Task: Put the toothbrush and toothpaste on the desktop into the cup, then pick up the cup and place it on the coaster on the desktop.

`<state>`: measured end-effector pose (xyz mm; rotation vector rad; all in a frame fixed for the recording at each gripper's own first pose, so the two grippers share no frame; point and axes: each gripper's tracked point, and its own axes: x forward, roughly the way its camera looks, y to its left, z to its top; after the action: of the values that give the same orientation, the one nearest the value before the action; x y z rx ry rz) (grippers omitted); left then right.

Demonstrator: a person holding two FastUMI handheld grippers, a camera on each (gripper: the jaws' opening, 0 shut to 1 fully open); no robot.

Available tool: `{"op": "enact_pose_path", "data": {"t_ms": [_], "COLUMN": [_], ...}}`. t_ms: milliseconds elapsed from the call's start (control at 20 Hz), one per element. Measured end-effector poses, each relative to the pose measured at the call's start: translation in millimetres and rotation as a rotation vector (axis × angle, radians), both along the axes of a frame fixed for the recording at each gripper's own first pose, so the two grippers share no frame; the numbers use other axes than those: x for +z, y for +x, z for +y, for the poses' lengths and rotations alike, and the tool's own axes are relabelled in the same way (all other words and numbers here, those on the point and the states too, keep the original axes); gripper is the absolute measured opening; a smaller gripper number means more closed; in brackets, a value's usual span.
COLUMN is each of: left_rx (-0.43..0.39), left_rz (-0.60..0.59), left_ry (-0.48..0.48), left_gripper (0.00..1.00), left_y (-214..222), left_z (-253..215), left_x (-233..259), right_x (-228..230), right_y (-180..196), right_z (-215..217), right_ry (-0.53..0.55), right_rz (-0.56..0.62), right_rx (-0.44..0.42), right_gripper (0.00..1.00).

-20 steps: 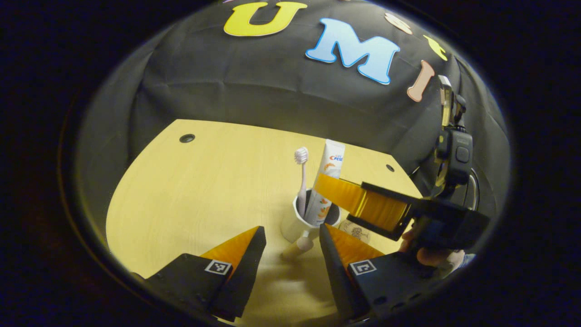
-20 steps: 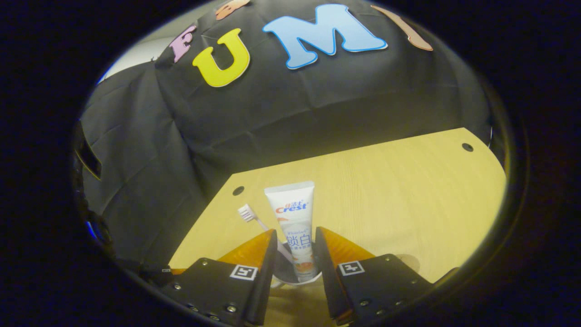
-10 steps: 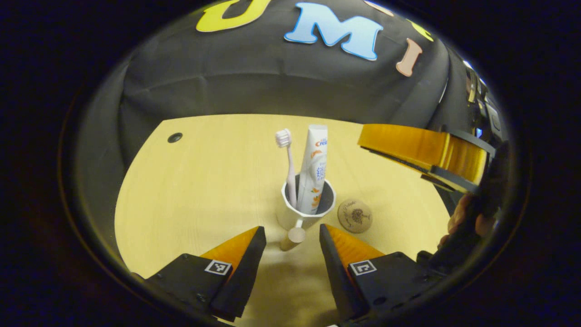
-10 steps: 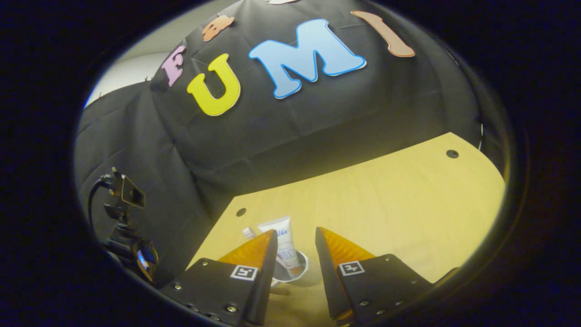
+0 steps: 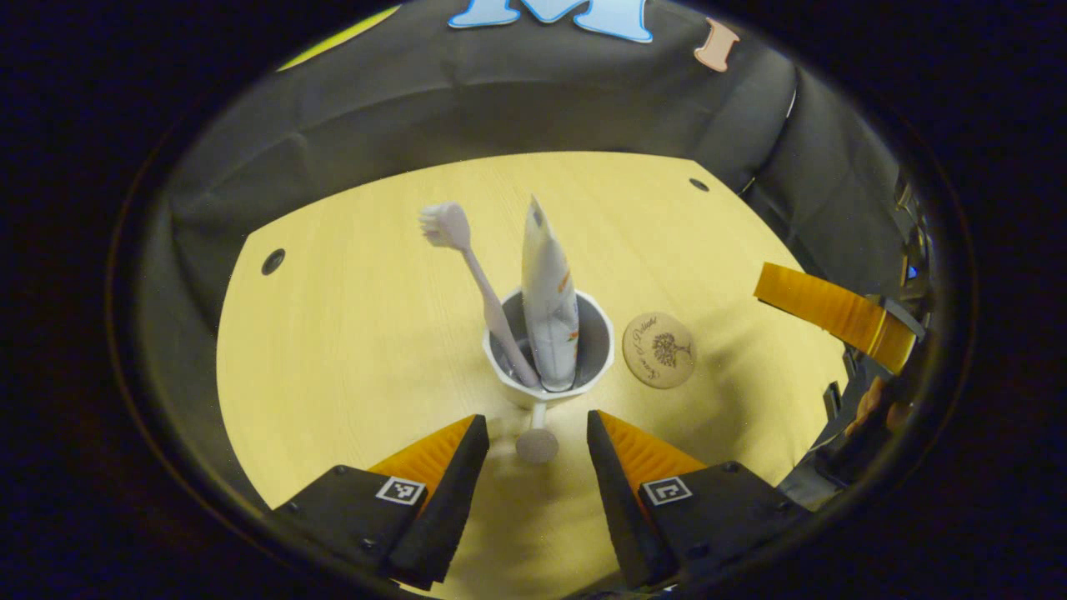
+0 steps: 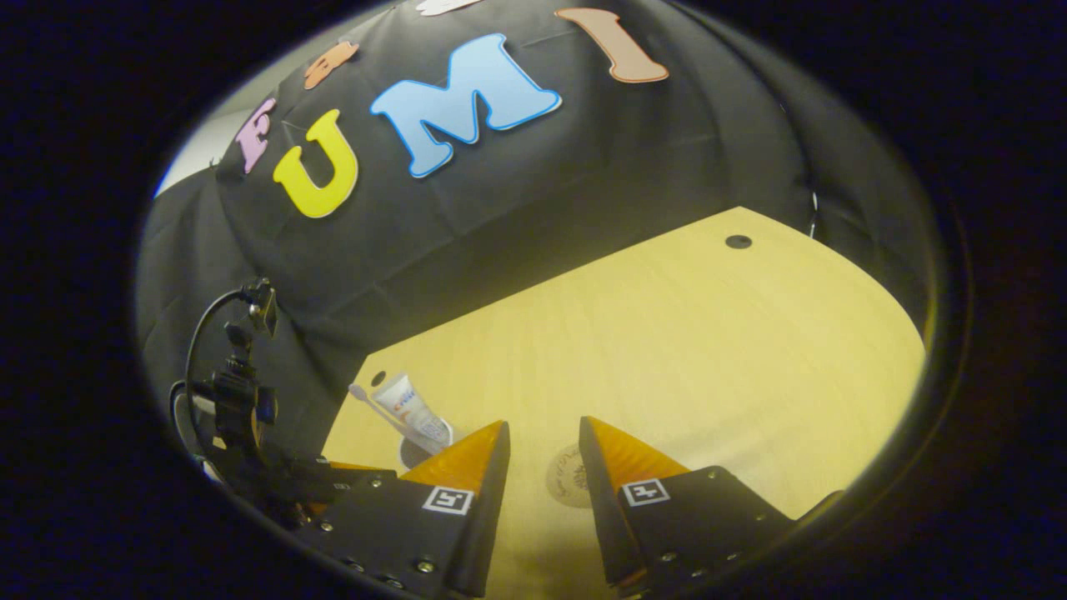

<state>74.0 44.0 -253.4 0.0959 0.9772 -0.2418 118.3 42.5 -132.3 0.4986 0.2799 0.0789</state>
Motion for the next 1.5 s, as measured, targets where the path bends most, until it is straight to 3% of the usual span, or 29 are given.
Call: {"op": "enact_pose_path", "data": {"t_ms": [50,150,300,350,450,500,550,900,1300,1500], "left_rx": [-0.012,-0.039,-0.084,-0.095,-0.120,-0.126,-0.128,-0.128,-0.154,-0.225], "left_rz": [0.022,0.052,0.085,0.097,0.116,0.130,0.143,0.167,0.108,0.085], "left_ry": [0.015,0.042,0.094,0.105,0.111,0.115,0.115,0.093,0.100,0.133], "left_gripper": [0.80,0.70,0.70,0.75,0.65,0.67,0.51,0.28,0.27,0.27], "left_y": [1.1,5.7,15.0,16.9,20.3,20.3,21.0,16.6,24.0,37.6], "left_z": [0.8,3.5,7.9,4.8,2.0,1.4,1.6,-1.7,-10.6,-22.1], "left_x": [-5.6,-9.0,-11.6,-14.7,-18.2,-20.7,-24.3,-30.8,-19.1,-1.3], "right_x": [-3.9,-10.3,-17.7,-20.4,-23.6,-25.8,-29.7,-47.8,-50.3,-53.6], "right_y": [-1.6,-3.2,-6.3,-7.0,-9.1,-10.5,-11.3,-17.1,-28.3,-38.7], "right_z": [-4.6,-15.0,-25.9,-28.3,-33.7,-35.5,-36.9,-41.7,-45.3,-52.4], "right_ry": [0.002,0.009,0.026,0.030,0.035,0.036,0.037,0.063,0.060,0.063], "right_rz": [0.009,0.024,0.049,0.057,0.067,0.074,0.081,0.124,0.126,0.131], "right_rx": [-0.014,-0.039,-0.070,-0.079,-0.095,-0.100,-0.104,-0.123,-0.127,-0.134], "right_gripper": [0.50,0.51,0.50,0.51,0.50,0.51,0.50,0.50,0.50,0.50]}}
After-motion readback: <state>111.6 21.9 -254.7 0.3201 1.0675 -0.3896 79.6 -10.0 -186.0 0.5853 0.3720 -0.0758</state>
